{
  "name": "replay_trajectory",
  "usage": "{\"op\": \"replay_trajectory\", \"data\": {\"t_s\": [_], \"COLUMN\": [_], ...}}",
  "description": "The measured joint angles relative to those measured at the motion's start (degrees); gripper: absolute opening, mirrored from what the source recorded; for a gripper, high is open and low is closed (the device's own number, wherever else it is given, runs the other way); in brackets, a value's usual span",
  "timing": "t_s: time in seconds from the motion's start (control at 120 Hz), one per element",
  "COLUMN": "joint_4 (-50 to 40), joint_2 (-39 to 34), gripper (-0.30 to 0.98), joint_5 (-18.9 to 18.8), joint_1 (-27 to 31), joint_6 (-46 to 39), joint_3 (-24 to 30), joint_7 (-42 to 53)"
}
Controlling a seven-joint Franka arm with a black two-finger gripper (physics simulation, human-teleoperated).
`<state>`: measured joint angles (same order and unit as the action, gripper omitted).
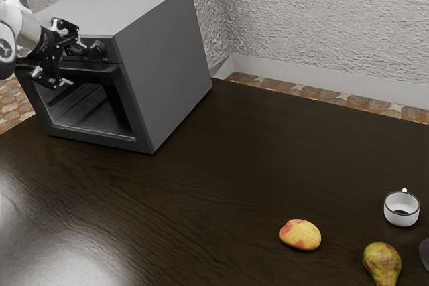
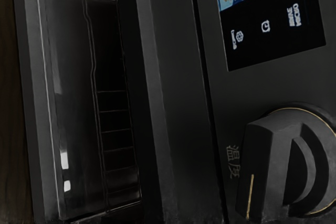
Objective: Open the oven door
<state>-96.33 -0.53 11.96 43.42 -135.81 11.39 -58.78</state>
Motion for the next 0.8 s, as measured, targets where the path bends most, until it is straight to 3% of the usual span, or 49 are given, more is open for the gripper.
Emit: {"op": "replay_trajectory", "data": {"t_s": [0.8], "joint_4": [-3.65], "joint_2": [2.11], "gripper": [0.68], "joint_5": [-0.02], "joint_1": [-0.34], "joint_6": [-3.75], "joint_3": [-0.15], "joint_7": [0.05]}}
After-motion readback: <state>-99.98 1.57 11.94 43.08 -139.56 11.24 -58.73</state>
